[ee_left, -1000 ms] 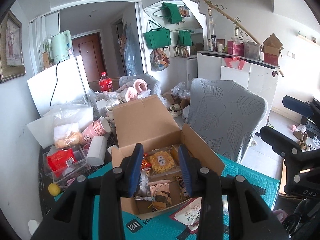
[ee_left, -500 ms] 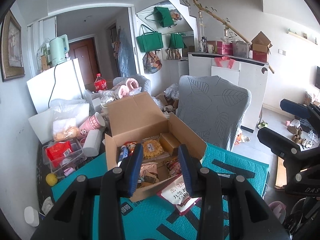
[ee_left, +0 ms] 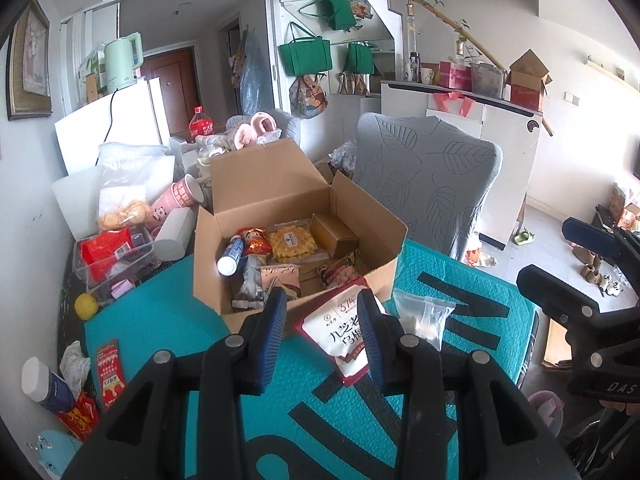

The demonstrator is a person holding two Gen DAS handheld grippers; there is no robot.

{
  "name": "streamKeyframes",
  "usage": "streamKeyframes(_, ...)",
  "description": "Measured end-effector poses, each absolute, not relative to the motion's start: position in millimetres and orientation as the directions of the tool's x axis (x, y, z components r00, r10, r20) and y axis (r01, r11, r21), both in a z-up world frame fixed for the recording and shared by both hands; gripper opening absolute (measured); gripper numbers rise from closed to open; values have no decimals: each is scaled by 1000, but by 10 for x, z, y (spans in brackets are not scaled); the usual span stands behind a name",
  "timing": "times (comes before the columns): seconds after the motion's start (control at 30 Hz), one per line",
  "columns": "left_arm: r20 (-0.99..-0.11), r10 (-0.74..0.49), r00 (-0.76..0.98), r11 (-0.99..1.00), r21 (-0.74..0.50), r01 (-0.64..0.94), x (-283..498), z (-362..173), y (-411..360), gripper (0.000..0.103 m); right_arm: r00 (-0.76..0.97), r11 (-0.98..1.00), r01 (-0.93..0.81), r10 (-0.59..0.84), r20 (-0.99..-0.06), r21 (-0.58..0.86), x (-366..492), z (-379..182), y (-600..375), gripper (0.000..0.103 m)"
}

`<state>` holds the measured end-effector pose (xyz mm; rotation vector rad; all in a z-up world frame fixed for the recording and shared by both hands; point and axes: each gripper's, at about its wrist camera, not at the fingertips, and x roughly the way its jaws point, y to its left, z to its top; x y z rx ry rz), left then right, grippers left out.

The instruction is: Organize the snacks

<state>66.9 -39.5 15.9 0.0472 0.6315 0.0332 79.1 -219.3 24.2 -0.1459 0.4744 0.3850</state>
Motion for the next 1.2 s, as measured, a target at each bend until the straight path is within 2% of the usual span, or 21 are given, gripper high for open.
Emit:
streamKeyframes(0.3, -662, 106, 742, 994, 59, -90, 695, -255, -378, 36, 785, 916, -399, 326, -527, -29, 782, -137, -2205, 92)
streamKeyframes(0.37, -683, 141, 717, 990, 84, -114, 733, -370, -384, 39, 778, 919, -393, 318, -541, -25, 783, -216, -2218, 92)
streamKeyframes(0.4, -693, 141, 707, 990, 82, -117, 748, -412, -379, 58, 776, 921, -388, 312, -549, -25, 796, -254, -2232, 92)
streamKeyframes(0.43, -708, 128, 694, 991, 66, -116, 776, -473, -368, 89, 771, 924, -381, 303, -559, -24, 808, -301, -2246, 92)
streamKeyframes(0.47, -716, 115, 688, 992, 52, -112, 789, -512, -355, 101, 767, 926, -376, 297, -569, -23, 821, -337, -2258, 92)
streamKeyframes(0.8, -771, 115, 626, 989, 27, -148, 1036, -868, -441, 103, 720, 938, -347, 269, -639, 4, 1004, -683, -2404, 92)
streamKeyframes(0.93, -789, 82, 609, 987, -23, -162, 1144, -956, -470, 103, 705, 943, -332, 251, -663, 5, 1102, -811, -2466, 92)
streamKeyframes(1.2, -774, 84, 627, 974, -70, -216, 1391, -994, -568, 103, 706, 948, -311, 186, -683, -63, 1270, -1017, -2527, 92)
